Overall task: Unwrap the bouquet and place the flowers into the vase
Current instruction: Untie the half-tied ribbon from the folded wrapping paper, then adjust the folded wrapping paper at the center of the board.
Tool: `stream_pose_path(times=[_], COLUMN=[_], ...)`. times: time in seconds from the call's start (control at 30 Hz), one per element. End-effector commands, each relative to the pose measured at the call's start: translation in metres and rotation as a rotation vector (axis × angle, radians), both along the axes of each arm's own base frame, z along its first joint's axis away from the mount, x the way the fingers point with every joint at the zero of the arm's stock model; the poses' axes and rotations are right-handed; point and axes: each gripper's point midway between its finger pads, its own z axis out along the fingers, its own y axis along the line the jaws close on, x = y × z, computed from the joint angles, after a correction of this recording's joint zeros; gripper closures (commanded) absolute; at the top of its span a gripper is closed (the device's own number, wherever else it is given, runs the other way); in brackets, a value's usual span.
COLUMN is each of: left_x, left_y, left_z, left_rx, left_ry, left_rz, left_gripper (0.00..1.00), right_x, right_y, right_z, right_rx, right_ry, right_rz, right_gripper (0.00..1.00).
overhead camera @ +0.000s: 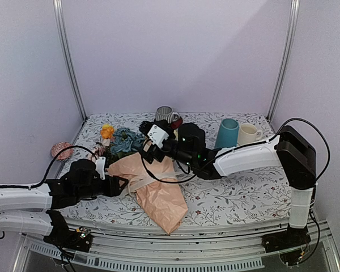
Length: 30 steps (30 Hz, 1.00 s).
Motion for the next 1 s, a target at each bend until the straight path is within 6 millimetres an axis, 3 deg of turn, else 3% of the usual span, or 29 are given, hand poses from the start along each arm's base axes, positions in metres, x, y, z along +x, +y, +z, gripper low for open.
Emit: stream_pose_path(times=[0.0, 0.33, 0.63, 0.97], left_x=[0.012, 0.042, 0.066, 0.09], left_y=[0.013, 0.017, 0.013, 0.016], left_z=[-0.003, -0.009, -0.025, -0.04], left_rx=[-0.016, -0.123, -0.173, -0.226], left_ry=[0.004, 0.052, 0.06, 0.092], left_rz=[0.053, 0.082, 0.127, 0.182], left_gripper=[0.38, 0.15, 0.15, 0.16], right_x=[0.003, -0.023, -0.048, -0.053], right_y=[-0.005, -0.04, -0.067, -0.072], right_z=[0.026, 0.018, 0.005, -0.006], right_rx=[0.037, 0.039, 0.028, 0.023], right_ry=[-0.053, 0.05, 0.144, 0.182], right_rz=[-0.004, 0.015, 0.033, 0.04], right_gripper=[0.01, 0.01, 0.01, 0.01])
